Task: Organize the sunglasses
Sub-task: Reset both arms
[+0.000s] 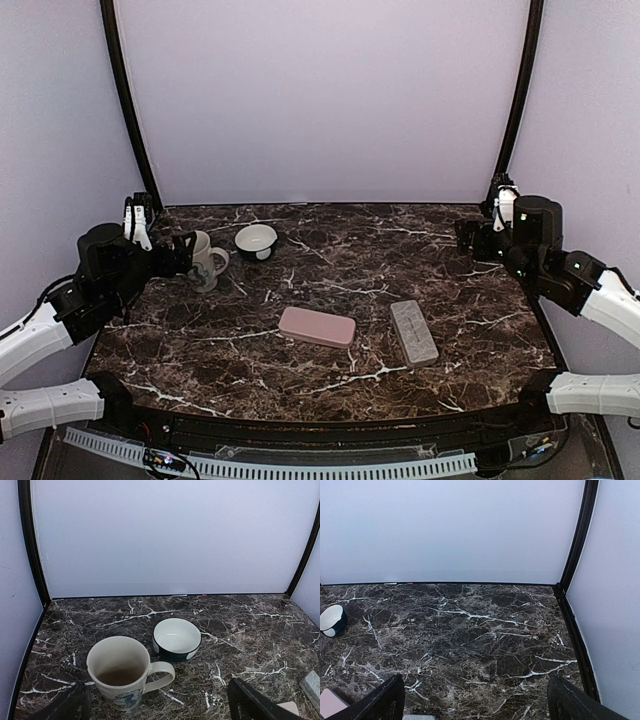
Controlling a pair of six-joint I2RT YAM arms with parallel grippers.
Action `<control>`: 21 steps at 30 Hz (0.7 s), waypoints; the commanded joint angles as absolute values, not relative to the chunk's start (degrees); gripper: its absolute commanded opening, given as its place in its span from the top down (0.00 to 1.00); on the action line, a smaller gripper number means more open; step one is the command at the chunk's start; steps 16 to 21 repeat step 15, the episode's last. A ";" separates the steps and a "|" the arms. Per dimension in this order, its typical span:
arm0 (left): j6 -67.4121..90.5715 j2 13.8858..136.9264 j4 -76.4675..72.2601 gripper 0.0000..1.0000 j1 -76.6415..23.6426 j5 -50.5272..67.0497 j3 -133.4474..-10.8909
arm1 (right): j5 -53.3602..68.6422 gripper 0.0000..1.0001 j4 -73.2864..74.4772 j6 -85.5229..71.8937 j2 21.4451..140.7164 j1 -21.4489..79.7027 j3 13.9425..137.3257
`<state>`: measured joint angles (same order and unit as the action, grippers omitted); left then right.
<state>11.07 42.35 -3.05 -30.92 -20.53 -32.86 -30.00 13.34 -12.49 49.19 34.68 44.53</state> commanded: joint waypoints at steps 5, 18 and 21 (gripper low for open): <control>10.39 42.18 -2.88 0.03 -30.84 -20.24 -32.17 | -29.93 0.01 11.96 -12.26 48.18 34.53 44.01; 10.43 42.12 -2.86 0.03 -30.80 -20.21 -32.10 | -30.28 0.00 11.73 -12.57 48.71 34.47 44.26; 10.43 42.12 -2.86 0.03 -30.80 -20.21 -32.10 | -30.28 0.00 11.73 -12.57 48.71 34.47 44.26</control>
